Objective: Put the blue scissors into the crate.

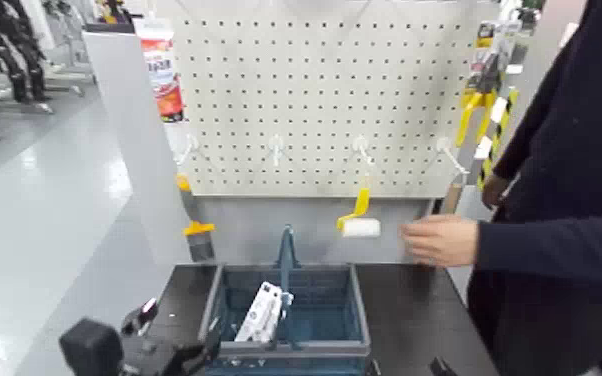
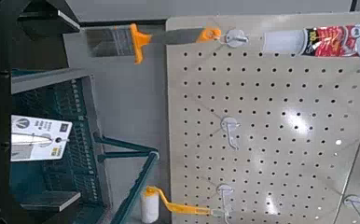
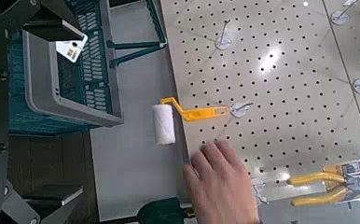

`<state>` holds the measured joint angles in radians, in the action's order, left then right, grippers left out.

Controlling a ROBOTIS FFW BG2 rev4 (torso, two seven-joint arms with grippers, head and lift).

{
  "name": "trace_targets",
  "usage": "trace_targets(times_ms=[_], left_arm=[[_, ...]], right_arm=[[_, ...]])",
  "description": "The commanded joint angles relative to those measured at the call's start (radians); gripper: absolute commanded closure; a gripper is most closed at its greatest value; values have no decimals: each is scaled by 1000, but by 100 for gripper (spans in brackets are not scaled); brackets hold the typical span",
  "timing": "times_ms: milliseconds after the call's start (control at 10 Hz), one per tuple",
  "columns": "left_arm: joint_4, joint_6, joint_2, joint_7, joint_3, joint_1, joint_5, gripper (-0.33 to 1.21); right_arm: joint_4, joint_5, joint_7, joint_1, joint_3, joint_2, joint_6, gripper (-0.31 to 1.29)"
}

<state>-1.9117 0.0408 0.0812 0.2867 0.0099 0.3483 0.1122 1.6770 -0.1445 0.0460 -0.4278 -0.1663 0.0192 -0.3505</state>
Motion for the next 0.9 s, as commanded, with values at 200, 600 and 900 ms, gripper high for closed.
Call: trace_targets(times_ms=[200, 600, 900], left_arm=[[-1, -144, 38, -162, -73, 110, 17, 6], [-1, -156, 66, -192, -99, 110, 21, 7], [-1, -154, 68, -192, -100, 109, 23, 8]], right_arm=[[7, 5, 0, -8, 8, -2, 5, 14], [13, 8, 5, -6, 8, -2, 21, 13], [23, 13, 12, -8, 13, -5, 48, 13]])
